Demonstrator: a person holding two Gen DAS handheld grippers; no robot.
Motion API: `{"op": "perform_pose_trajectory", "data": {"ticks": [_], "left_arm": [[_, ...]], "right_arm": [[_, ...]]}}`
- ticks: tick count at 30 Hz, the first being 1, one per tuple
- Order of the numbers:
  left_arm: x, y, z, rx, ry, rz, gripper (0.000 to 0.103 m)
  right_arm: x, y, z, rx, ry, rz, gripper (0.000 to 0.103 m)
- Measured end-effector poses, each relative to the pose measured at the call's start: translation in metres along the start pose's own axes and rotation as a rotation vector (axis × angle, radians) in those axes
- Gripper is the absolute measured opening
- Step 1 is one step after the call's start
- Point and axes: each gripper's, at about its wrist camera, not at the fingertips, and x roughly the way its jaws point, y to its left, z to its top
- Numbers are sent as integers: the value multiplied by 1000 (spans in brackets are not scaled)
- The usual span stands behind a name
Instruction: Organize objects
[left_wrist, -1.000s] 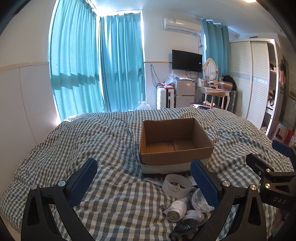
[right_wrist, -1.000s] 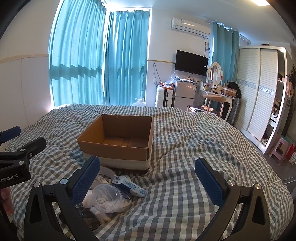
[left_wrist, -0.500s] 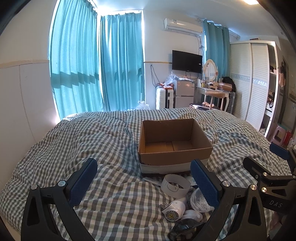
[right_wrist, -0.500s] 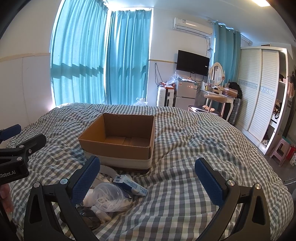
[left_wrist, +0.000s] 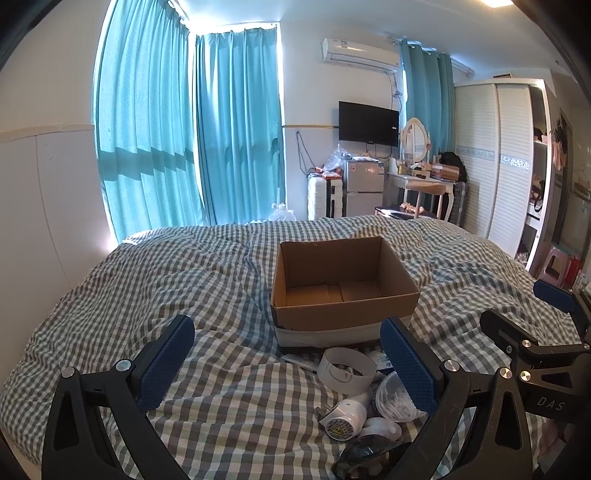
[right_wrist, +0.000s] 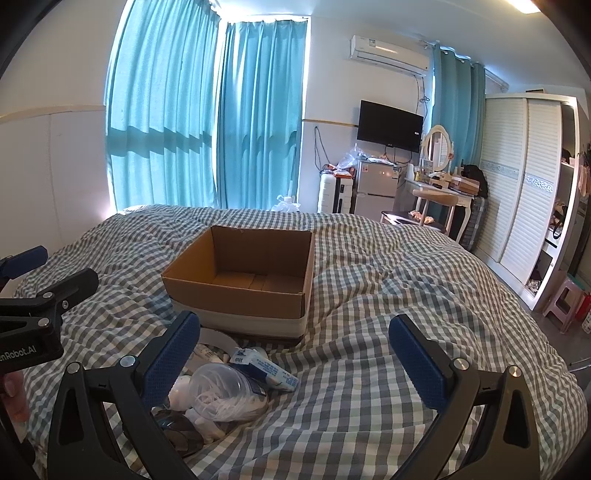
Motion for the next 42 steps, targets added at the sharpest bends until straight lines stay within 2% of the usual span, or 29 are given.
{"op": "perform_pose_trajectory", "data": {"ticks": [12, 24, 30, 35, 39, 42], "left_arm": [[0, -1, -1, 3, -5, 13, 103], [19, -4, -7, 17, 59, 26, 103], [51, -10, -20, 36, 159, 20, 103], [93, -20, -38, 68, 297, -32, 103], [115, -20, -51, 80, 378, -3, 103], [123, -7, -51, 40, 424, 10, 103]], "right_arm": [[-7, 1, 3, -6, -14, -1, 103], [4, -3, 1, -23, 19, 2, 99], [30, -14, -7, -29, 87, -11, 99], [60, -21, -19, -27, 170, 2, 99], [76, -18, -30, -38, 231, 35, 99], [81, -6, -37, -67, 262, 53, 99]]}}
